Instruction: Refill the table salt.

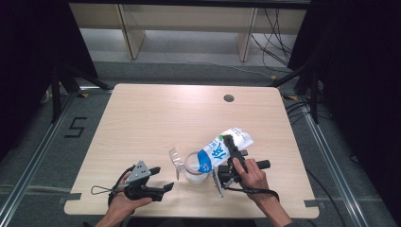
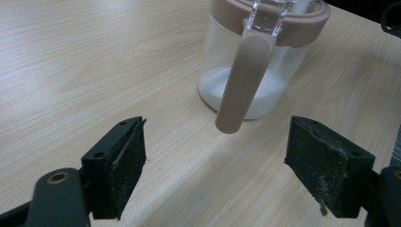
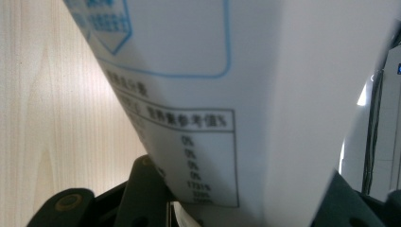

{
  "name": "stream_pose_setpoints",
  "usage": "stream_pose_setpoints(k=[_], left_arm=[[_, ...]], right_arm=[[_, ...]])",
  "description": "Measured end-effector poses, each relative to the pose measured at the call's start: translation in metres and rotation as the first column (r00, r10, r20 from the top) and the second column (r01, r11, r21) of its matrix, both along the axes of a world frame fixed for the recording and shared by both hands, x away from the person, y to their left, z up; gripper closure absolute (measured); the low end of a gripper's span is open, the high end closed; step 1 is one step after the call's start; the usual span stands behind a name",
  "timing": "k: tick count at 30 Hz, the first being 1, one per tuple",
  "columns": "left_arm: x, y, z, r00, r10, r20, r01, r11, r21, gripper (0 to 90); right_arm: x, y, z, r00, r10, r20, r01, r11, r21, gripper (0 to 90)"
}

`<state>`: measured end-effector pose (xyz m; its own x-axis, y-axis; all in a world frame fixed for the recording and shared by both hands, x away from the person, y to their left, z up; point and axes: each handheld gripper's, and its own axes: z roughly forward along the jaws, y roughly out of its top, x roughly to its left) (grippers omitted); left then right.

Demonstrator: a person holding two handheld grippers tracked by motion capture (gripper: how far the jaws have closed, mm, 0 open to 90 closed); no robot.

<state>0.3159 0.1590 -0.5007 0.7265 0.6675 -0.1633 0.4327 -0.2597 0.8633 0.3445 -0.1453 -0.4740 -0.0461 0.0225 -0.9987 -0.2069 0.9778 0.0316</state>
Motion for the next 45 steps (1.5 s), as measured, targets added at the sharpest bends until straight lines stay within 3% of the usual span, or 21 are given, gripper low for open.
stream_pose_setpoints(k=[7, 9, 15, 19, 21, 28, 30, 32, 35, 43, 45], left_arm=[[-0.0001, 0.0002, 0.0001, 1.0000, 0.000, -0.001, 0.000, 1.0000, 0.006, 20.2], [-0.0001, 0.0002, 0.0000, 1.0000, 0.000, -0.001, 0.000, 1.0000, 0.004, 20.2], [0.0000, 0.0001, 0.0000, 1.0000, 0.000, 0.000, 0.000, 1.0000, 0.001, 20.2], [0.0001, 0.0002, -0.0002, 1.0000, -0.003, 0.000, 0.003, 1.0000, -0.001, 20.2], [0.0001, 0.0001, 0.0000, 1.0000, 0.000, 0.001, 0.000, 1.0000, 0.001, 20.2], [-0.0001, 0.0004, 0.0001, 1.0000, -0.002, -0.001, 0.002, 1.0000, 0.005, 20.2], [-0.0001, 0.0004, 0.0002, 1.0000, -0.002, -0.001, 0.002, 1.0000, 0.005, 20.2], [-0.0001, 0.0003, 0.0001, 1.0000, -0.002, -0.001, 0.002, 1.0000, 0.005, 20.2], [-0.0002, 0.0002, 0.0001, 1.0000, -0.002, -0.002, 0.002, 1.0000, 0.004, 20.2], [0.0000, 0.0002, -0.0002, 1.0000, -0.004, 0.000, 0.004, 1.0000, 0.001, 20.2], [-0.0001, 0.0002, 0.0000, 1.0000, -0.002, -0.001, 0.002, 1.0000, 0.005, 20.2]], right_arm=[[-0.0006, -0.0003, -0.0013, 0.9999, -0.013, -0.009, 0.013, 0.9998, 0.015, 63.4], [0.0007, 0.0005, 0.0023, 0.9999, 0.011, 0.008, -0.011, 0.9993, -0.034, 63.5], [-0.0010, -0.0002, -0.0015, 0.9998, -0.014, -0.011, 0.014, 0.9997, 0.018, 63.7], [-0.0010, -0.0001, -0.0013, 0.9999, -0.013, -0.011, 0.013, 0.9998, 0.017, 63.9], [0.0001, 0.0003, 0.0009, 0.9999, 0.007, 0.008, -0.006, 0.9999, -0.012, 63.9], [0.0012, 0.0001, 0.0003, 0.9998, 0.016, 0.008, -0.016, 0.9998, -0.008, 64.1], [0.0004, 0.0001, -0.0015, 1.0000, 0.003, -0.004, -0.003, 0.9999, 0.014, 64.2], [-0.0006, 0.0008, 0.0001, 1.0000, -0.001, 0.006, 0.001, 0.9999, -0.011, 64.2], [-0.0016, 0.0008, -0.0010, 0.9999, -0.009, -0.004, 0.009, 0.9999, 0.008, 64.4], [-0.0018, 0.0011, -0.0010, 0.9999, -0.013, -0.001, 0.013, 0.9999, 0.003, 64.7], [-0.0010, 0.0013, 0.0008, 0.9999, 0.002, 0.016, -0.002, 0.9996, -0.027, 64.8]])
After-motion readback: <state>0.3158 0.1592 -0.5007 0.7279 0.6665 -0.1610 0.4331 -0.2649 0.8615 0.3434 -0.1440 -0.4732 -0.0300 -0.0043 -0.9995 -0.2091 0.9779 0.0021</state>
